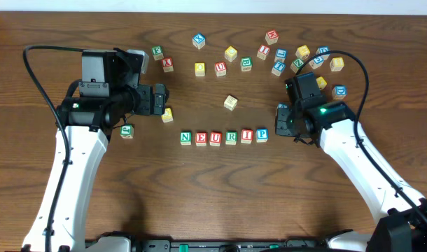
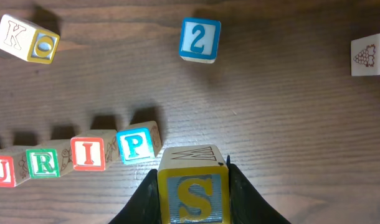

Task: Spell out NEURIPS
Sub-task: 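Lower the yellow S block onto the table right of the P block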

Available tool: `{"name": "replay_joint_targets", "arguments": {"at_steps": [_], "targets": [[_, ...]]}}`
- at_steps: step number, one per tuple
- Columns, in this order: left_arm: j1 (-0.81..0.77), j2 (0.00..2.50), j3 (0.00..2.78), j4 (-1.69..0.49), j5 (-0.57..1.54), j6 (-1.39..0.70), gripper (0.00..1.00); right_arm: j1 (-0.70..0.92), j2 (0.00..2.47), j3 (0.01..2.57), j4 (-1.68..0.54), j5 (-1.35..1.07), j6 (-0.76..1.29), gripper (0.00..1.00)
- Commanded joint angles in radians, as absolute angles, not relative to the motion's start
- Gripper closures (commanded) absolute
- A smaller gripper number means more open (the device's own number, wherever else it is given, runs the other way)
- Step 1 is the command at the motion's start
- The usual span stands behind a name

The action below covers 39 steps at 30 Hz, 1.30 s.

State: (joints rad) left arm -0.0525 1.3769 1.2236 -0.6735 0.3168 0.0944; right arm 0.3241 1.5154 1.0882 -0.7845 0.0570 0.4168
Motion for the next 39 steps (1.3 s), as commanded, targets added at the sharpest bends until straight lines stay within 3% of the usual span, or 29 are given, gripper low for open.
{"name": "replay_joint_targets", "arguments": {"at_steps": [1, 39], "targets": [[-0.049, 1.368, 1.248, -0.674, 0.328, 0.101, 0.02, 0.337, 1.518, 1.074, -0.765, 0.07, 0.421, 0.85], [-0.049, 1.368, 1.248, -0.674, 0.328, 0.101, 0.02, 0.364, 1.685, 1.061, -0.691, 0.068, 0.422, 0.85]]}}
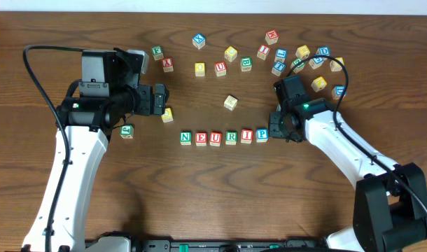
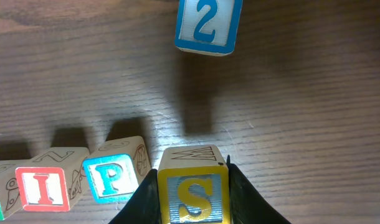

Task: Spell out NEURIPS
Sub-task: 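Lower the yellow S block onto the table right of the P block, then hold the S block and nudge it into line beside the P block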

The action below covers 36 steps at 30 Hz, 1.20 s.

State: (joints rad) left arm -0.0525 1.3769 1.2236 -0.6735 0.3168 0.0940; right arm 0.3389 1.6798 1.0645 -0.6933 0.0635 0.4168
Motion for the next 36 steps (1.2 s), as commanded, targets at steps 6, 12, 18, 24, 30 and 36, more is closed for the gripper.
{"name": "replay_joint_targets", "arguments": {"at_steps": [6, 12, 18, 24, 30, 36], "targets": [[-0.049, 1.368, 1.248, -0.674, 0.329, 0.101, 0.02, 0.371, 1.685, 1.061, -0.691, 0.068, 0.42, 0.83], [-0.049, 1.368, 1.248, -0.674, 0.329, 0.101, 0.02, 0.37, 1.685, 1.061, -0.691, 0.069, 0.41, 0.84], [-0.049, 1.368, 1.248, -0.674, 0.329, 0.101, 0.02, 0.37, 1.686, 1.059, -0.687, 0.076, 0.394, 0.83], [-0.049, 1.368, 1.248, -0.674, 0.328, 0.101, 0.02, 0.37, 1.686, 1.056, -0.673, 0.08, 0.364, 0.84], [-0.049, 1.368, 1.248, -0.674, 0.329, 0.101, 0.02, 0.37, 1.686, 1.046, -0.645, 0.08, 0.337, 0.85], [-0.049, 1.368, 1.248, -0.674, 0.329, 0.101, 0.02, 0.37, 1.686, 1.017, -0.616, 0.084, 0.331, 0.85]]}}
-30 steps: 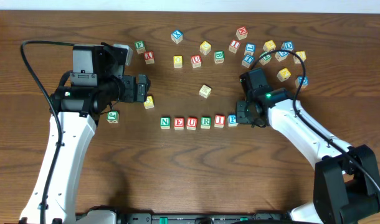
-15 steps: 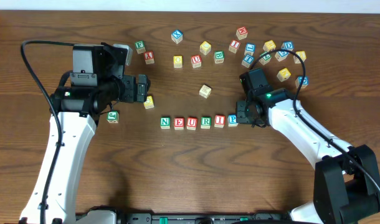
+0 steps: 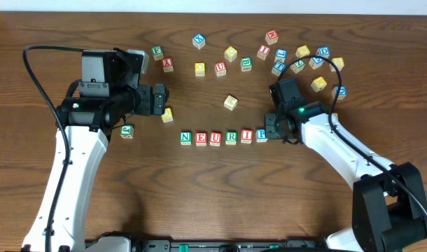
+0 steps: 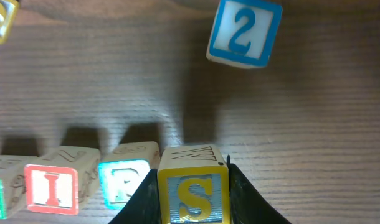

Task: Spell out NEURIPS
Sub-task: 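Hold the S block and nudge it into line beside the P block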

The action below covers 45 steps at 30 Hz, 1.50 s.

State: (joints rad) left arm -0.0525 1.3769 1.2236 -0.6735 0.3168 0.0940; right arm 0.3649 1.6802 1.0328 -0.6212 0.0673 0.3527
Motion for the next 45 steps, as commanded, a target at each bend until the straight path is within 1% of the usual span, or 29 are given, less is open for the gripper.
{"name": "replay_joint_targets", "arguments": {"at_steps": [1, 11, 19, 45], "targets": [[-0.049, 1.368, 1.248, -0.674, 0.328, 0.101, 0.02, 0.37, 1.686, 1.017, -0.617, 0.084, 0.326, 0.85], [-0.049, 1.368, 1.248, -0.674, 0.328, 0.101, 0.02, 0.37, 1.686, 1.017, -0.613, 0.084, 0.274, 0.88], [-0.049, 1.368, 1.248, -0.674, 0.329, 0.101, 0.02, 0.37, 1.687, 1.017, -0.612, 0.084, 0.271, 0.89], [-0.049, 1.368, 1.248, -0.674, 0.329, 0.101, 0.02, 0.37, 1.687, 0.962, -0.553, 0.076, 0.272, 0.9]]}}
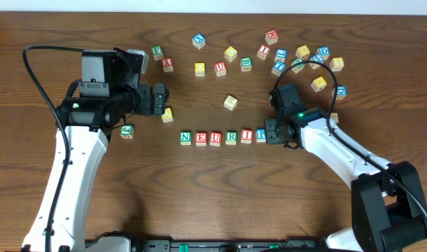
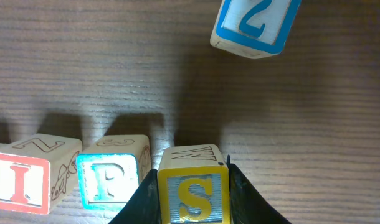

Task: Spell out NEURIPS
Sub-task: 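Hold the S block and nudge it into line beside the P block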

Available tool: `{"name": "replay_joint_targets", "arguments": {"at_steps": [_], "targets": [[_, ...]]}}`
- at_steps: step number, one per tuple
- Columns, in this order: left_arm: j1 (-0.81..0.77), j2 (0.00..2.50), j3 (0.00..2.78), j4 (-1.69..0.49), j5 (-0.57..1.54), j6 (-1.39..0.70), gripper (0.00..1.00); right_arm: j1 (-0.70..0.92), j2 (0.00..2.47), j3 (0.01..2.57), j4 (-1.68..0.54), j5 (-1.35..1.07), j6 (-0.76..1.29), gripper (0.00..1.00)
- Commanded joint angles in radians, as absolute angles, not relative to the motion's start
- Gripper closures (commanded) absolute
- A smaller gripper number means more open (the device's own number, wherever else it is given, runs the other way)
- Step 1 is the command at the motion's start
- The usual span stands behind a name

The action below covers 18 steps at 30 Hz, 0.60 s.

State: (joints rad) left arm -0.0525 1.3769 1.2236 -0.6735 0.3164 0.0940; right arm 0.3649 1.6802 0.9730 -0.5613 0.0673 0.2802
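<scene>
A row of letter blocks reading N E U R I P (image 1: 223, 137) lies mid-table. My right gripper (image 2: 193, 199) is shut on a yellow-edged S block (image 2: 193, 190), held right beside the blue P block (image 2: 110, 177), at the row's right end. In the overhead view the right gripper (image 1: 275, 131) covers the S block. The red I block (image 2: 19, 180) is left of the P. My left gripper (image 1: 159, 99) hangs at the left over a yellow block (image 1: 167, 115); its fingers are not clear.
Several loose letter blocks (image 1: 269, 56) are scattered along the far side. A blue 2 block (image 2: 255, 25) lies just beyond the S. A lone yellow block (image 1: 230, 102) sits above the row, a green one (image 1: 127, 131) near the left arm.
My right gripper with the S block has moved closer to the P block and lower toward the table. The left arm has not moved.
The right gripper held the S block out to the right of the row, with a gap from the P. At each later moment it was further left and nearer the P. Now the S sits next to the P. The left arm stayed still throughout.
</scene>
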Motion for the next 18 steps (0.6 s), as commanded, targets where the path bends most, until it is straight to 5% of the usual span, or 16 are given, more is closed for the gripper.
{"name": "replay_joint_targets", "arguments": {"at_steps": [1, 18], "targets": [[-0.049, 1.368, 1.248, -0.674, 0.329, 0.101, 0.02, 0.37, 1.687, 0.955, -0.544, 0.075, 0.272, 0.9], [-0.049, 1.368, 1.248, -0.674, 0.329, 0.101, 0.02, 0.37, 1.688, 0.938, -0.508, 0.075, 0.264, 0.91]]}}
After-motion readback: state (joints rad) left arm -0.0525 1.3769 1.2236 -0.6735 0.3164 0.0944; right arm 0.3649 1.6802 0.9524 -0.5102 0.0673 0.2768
